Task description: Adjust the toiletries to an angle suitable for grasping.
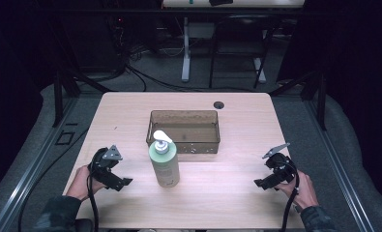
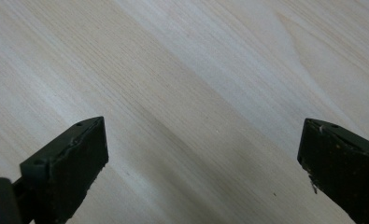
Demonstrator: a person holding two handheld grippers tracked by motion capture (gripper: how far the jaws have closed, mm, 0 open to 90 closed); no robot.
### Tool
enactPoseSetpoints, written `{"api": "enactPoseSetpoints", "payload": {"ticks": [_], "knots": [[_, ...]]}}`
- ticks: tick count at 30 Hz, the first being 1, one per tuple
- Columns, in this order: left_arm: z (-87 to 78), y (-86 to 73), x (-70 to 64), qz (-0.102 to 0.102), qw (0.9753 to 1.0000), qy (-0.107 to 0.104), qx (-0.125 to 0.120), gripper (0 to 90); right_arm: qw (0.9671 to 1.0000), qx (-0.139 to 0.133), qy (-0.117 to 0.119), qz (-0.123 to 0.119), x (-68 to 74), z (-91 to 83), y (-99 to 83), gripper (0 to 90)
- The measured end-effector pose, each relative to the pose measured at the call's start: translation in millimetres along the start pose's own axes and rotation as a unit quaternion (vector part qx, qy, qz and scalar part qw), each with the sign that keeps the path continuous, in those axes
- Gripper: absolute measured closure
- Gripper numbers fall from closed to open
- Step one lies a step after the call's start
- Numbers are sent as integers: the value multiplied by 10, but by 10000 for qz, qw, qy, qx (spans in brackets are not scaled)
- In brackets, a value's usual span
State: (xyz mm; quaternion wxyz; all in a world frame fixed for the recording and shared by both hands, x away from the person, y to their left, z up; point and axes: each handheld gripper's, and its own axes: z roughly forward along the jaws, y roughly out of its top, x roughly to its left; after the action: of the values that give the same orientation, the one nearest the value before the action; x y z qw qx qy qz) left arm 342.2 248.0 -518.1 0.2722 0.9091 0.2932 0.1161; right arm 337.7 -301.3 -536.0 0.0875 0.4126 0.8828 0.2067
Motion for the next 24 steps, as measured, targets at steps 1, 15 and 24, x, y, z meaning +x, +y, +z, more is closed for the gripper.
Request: {"api": "enactPoseSetpoints", "payload": {"ticks": [1,15,24], "knots": [[-2,10,-4,2,10000,21,-22,0,10000,0,15,21,4,0,5,16],[-35,137,-93,47,9994,-254,-244,0,9999,1,108,15,22,-5,11,24],[-62,269,-202,96,9980,-388,-492,0,9999,-2,126,-33,24,-10,14,25]]}}
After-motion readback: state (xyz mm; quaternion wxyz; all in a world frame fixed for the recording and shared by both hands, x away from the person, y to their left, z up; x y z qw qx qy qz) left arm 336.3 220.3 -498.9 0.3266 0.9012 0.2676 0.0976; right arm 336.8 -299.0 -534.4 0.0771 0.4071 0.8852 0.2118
